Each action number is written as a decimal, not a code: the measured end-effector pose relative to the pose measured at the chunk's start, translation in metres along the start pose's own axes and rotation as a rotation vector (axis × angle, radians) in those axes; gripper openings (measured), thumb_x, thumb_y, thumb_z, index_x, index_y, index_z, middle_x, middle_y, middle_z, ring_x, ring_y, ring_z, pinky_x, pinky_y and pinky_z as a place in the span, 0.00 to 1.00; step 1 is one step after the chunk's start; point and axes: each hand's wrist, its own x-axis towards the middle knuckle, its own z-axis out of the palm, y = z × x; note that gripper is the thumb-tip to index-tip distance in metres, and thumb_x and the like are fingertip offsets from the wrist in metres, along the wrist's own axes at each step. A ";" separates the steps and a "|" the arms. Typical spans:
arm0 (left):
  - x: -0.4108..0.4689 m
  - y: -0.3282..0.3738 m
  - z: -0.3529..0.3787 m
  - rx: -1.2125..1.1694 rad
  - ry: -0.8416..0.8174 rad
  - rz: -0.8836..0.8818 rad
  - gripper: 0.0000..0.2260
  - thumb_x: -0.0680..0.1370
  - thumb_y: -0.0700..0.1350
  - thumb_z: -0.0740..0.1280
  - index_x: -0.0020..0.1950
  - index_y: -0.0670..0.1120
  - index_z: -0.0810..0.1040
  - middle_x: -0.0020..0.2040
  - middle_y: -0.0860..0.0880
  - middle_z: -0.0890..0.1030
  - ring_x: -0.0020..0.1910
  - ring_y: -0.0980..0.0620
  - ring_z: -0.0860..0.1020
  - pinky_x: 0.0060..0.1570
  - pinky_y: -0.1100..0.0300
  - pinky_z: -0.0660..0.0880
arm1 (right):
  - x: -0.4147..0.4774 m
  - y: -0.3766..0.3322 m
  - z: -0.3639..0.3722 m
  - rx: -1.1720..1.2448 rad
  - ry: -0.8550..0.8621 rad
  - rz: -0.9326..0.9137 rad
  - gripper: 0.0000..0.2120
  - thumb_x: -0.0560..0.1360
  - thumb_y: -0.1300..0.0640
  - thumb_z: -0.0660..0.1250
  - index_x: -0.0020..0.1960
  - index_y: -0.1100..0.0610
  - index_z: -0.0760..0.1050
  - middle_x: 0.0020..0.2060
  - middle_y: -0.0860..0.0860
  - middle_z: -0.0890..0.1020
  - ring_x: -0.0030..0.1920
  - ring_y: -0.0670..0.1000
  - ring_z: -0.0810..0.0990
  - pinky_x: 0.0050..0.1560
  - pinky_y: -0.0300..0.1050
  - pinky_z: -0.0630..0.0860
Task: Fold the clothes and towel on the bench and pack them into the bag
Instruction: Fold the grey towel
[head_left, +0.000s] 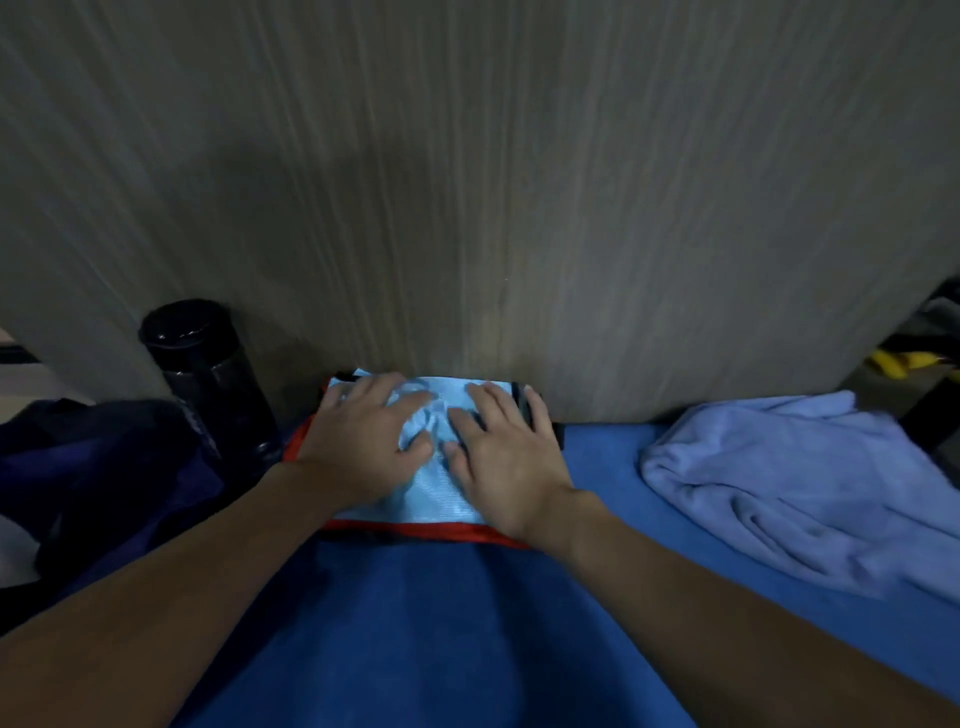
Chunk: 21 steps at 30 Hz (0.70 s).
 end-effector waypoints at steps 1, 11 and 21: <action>0.003 0.005 -0.006 0.032 0.046 0.024 0.24 0.71 0.59 0.58 0.60 0.52 0.82 0.60 0.48 0.80 0.57 0.44 0.78 0.58 0.45 0.69 | -0.008 0.002 -0.006 0.019 0.054 0.000 0.30 0.78 0.42 0.40 0.71 0.52 0.68 0.73 0.54 0.67 0.75 0.53 0.60 0.75 0.62 0.50; 0.051 0.164 -0.024 0.009 0.100 0.239 0.18 0.71 0.52 0.55 0.46 0.47 0.82 0.47 0.49 0.80 0.52 0.44 0.76 0.54 0.47 0.69 | -0.118 0.141 -0.028 -0.148 0.211 0.308 0.18 0.71 0.47 0.54 0.49 0.53 0.79 0.49 0.53 0.79 0.51 0.57 0.78 0.53 0.54 0.68; 0.067 0.285 0.047 -0.188 -0.338 0.143 0.19 0.78 0.51 0.67 0.67 0.47 0.74 0.65 0.47 0.77 0.65 0.44 0.74 0.61 0.48 0.71 | -0.207 0.255 -0.044 -0.264 0.026 0.628 0.16 0.69 0.53 0.71 0.56 0.52 0.78 0.56 0.53 0.77 0.54 0.59 0.76 0.51 0.55 0.71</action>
